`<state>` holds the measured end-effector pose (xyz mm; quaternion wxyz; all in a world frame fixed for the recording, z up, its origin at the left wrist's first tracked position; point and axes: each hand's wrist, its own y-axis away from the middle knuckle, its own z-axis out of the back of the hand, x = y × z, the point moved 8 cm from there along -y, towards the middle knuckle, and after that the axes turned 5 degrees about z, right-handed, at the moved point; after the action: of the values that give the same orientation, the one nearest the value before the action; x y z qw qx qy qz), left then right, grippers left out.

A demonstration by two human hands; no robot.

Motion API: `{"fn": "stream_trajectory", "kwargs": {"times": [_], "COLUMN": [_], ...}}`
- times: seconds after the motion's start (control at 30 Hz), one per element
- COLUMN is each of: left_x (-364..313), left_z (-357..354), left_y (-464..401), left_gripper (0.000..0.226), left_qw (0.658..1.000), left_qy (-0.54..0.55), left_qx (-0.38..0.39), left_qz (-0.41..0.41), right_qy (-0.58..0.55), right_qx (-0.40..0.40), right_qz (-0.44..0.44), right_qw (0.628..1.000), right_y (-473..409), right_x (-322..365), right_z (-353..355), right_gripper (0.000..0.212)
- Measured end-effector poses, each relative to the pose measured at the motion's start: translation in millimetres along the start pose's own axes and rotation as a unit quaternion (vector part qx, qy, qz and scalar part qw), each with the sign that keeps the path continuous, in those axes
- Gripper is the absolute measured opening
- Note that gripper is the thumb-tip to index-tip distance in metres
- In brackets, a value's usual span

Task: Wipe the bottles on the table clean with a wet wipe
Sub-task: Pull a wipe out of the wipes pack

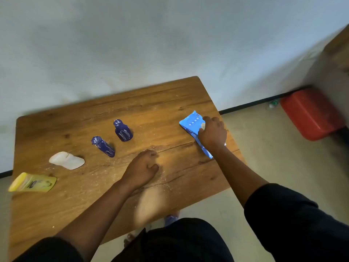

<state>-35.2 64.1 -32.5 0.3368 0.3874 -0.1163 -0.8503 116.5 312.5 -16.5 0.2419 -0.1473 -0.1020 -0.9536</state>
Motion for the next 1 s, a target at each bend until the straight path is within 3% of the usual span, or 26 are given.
{"fn": "stream_trajectory", "kwargs": {"times": [0.23, 0.4, 0.6, 0.73, 0.83, 0.9, 1.0], "left_x": [-25.6, -34.1, -40.3, -44.2, -48.1, -48.5, -39.9], "left_z": [-16.6, -20.1, -19.7, -15.9, -0.4, 14.4, 34.7], "left_y": [-13.7, -16.3, -15.6, -11.0, -7.3, -1.1, 14.6], "left_gripper": [0.047, 0.048, 0.045, 0.042, 0.038, 0.034, 0.033], "left_qw": [1.000, 1.000, 0.998, 0.992, 0.978, 0.963, 0.925], "left_qy": [-0.006, -0.011, 0.053, 0.117, 0.194, 0.251, 0.355], "left_qx": [0.011, 0.006, -0.012, -0.029, -0.061, -0.085, -0.119], "left_qz": [0.008, 0.012, 0.030, 0.033, 0.041, 0.044, 0.069], "right_qy": [-0.049, -0.066, -0.232, -0.409, -0.545, -0.598, -0.625], "right_qx": [0.035, 0.017, -0.026, 0.038, 0.129, 0.187, 0.258], "right_qz": [-0.010, -0.045, -0.039, -0.041, -0.037, -0.041, -0.033], "right_qw": [0.998, 0.997, 0.972, 0.911, 0.828, 0.779, 0.736], "right_y": [-10.7, -14.5, -5.8, 1.6, 12.3, 24.8, 46.8], "right_x": [-23.4, -40.8, -41.4, -15.0, 21.4, 47.7, 84.5], "right_z": [-11.3, -9.4, 25.0, 32.8, 21.9, 10.8, -4.2], "right_gripper": [0.048, 0.019, 0.005, 0.015, 0.003, 0.008, 0.013]}}
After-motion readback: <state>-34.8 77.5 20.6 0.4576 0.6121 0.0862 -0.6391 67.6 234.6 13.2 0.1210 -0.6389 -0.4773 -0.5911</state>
